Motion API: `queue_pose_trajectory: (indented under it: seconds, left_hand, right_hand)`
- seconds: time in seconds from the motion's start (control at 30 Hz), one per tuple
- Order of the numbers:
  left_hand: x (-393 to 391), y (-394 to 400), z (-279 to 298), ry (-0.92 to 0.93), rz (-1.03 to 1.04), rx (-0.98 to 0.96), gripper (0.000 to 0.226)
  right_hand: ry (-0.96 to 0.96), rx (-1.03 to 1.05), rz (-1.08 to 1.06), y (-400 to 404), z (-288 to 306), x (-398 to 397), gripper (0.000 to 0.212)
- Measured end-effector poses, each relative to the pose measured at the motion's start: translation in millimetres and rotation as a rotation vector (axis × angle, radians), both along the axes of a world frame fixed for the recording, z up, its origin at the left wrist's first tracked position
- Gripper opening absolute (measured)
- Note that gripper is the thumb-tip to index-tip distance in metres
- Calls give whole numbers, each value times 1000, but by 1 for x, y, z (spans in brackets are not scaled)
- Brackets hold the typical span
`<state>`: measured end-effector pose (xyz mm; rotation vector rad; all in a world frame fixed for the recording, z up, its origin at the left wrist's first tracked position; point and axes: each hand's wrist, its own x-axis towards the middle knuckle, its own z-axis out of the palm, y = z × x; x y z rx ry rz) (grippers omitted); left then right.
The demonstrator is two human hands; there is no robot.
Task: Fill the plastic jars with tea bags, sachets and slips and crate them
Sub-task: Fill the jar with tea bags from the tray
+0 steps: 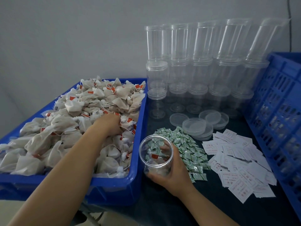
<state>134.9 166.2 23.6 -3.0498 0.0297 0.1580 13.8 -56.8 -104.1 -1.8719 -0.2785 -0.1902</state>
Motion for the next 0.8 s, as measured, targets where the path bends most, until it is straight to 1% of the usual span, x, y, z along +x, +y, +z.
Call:
queue_pose_trajectory:
  seconds: [0.1,0.23,0.47,0.6,0.8]
  left_hand:
    - [-2,8,4,-59,61,128,27]
    - [-3,15,8,-86,99,175,22]
    - [-3,17,1,-121,26,111,28]
    - [-1,15,-2,-138,-2,108,23]
    - [-1,12,-1,-148,-17,-5,15]
  right_hand:
    - [-6,-2,3,-1,1,0,98]
    - [-13,16,22,-1,1,-1,95]
    - [-24,41,31,-1,4,-2,94]
    - [-22,29,29,-2,3,-2,95]
    - [-16,40,32,-2,3,-2,94]
